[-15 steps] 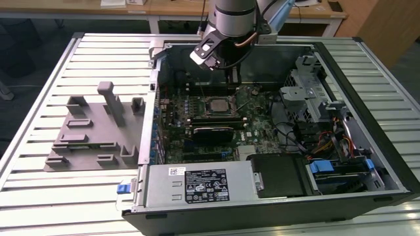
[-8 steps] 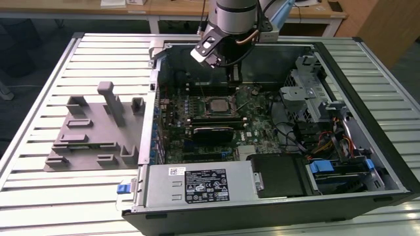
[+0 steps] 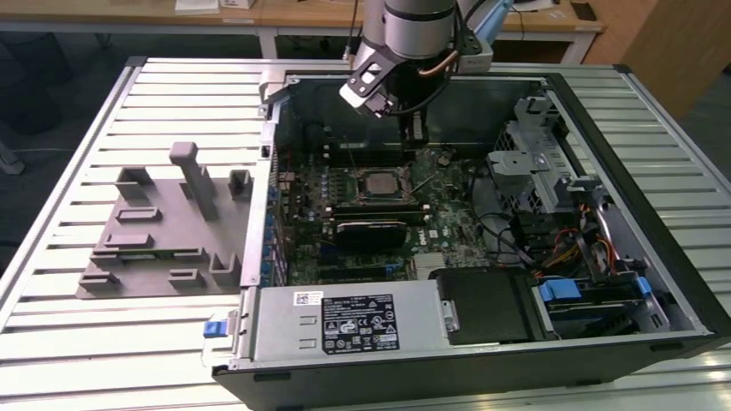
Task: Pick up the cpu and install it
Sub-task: 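Close the cpu cover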
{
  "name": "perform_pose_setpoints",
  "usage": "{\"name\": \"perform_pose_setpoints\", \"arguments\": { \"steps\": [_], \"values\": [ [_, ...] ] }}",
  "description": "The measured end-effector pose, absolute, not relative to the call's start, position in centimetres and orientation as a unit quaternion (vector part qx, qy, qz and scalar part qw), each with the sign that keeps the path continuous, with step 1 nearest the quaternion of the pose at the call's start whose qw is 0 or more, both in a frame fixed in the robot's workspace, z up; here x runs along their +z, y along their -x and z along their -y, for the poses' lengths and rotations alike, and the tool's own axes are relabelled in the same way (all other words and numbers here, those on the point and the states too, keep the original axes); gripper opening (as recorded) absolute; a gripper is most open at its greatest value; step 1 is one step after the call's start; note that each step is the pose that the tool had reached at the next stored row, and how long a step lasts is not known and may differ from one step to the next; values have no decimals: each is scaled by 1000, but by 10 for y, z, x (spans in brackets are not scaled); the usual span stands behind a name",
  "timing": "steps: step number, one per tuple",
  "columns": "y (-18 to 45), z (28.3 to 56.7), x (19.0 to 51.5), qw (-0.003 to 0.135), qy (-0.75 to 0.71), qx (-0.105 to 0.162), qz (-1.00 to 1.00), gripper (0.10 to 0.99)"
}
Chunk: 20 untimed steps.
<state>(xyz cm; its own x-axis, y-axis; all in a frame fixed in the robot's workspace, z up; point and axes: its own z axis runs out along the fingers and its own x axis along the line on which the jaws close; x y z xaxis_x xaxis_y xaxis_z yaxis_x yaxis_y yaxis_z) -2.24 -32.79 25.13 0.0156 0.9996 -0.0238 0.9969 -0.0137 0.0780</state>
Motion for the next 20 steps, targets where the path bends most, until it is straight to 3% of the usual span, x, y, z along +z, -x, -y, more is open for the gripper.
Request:
{"name": "perform_pose_setpoints", "arguments": {
  "steps": [20],
  "values": [
    [6, 325, 263, 35, -712, 17, -701, 106]
  ]
}}
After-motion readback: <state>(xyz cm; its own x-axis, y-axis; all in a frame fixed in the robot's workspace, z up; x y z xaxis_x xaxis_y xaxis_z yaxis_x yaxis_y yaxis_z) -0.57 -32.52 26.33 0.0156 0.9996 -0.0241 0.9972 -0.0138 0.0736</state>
